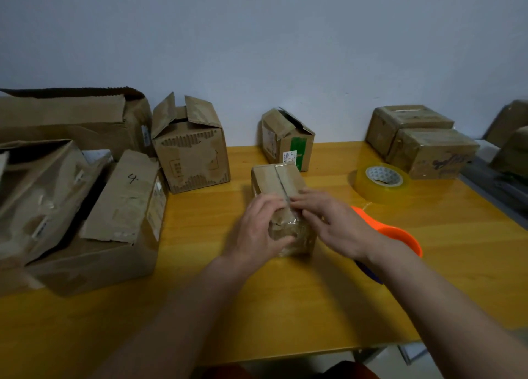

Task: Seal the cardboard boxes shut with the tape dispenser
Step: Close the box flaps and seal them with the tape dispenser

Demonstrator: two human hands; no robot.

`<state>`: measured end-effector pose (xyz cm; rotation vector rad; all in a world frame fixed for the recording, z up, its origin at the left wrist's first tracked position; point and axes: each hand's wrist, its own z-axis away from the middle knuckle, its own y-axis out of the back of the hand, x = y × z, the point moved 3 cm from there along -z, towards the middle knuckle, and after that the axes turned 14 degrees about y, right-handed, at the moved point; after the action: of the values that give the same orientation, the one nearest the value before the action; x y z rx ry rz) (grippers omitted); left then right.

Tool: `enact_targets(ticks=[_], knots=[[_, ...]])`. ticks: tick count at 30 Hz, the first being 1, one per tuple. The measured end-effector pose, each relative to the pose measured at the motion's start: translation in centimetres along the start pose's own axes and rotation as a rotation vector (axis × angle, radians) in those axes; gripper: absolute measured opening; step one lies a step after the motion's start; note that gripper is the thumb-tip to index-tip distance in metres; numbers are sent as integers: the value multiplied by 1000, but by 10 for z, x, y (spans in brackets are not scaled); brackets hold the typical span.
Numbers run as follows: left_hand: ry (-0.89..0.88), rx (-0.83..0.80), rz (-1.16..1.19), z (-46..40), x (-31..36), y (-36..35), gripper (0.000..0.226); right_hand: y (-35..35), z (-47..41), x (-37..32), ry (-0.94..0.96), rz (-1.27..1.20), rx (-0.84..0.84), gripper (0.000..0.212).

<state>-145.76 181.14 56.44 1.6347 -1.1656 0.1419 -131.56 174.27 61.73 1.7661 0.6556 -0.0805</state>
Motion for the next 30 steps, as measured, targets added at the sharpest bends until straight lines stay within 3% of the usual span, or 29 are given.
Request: enact_targets(ticks=[2,5,14,22,27,30], knots=[[-27,51,86,0,-4,0,59,-8,-2,1,39,25,-94,42],[-114,65,103,-3,-10,0,48,-8,-20,16,27,52,-188,43],[-155,107,154,-4,-21,-8,43,-22,-107,60,18,211,-311,50],[-210,151,80,-6,-28,-13,39,-32,-149,81,-139,2,-77,35],[-161,108,147,-9,-23,-11,39,-37,-147,84,-239,132,-120,46],[-112,92,60,-11,-16,-5,42,-29,-134,85,-249,-118,-8,34]])
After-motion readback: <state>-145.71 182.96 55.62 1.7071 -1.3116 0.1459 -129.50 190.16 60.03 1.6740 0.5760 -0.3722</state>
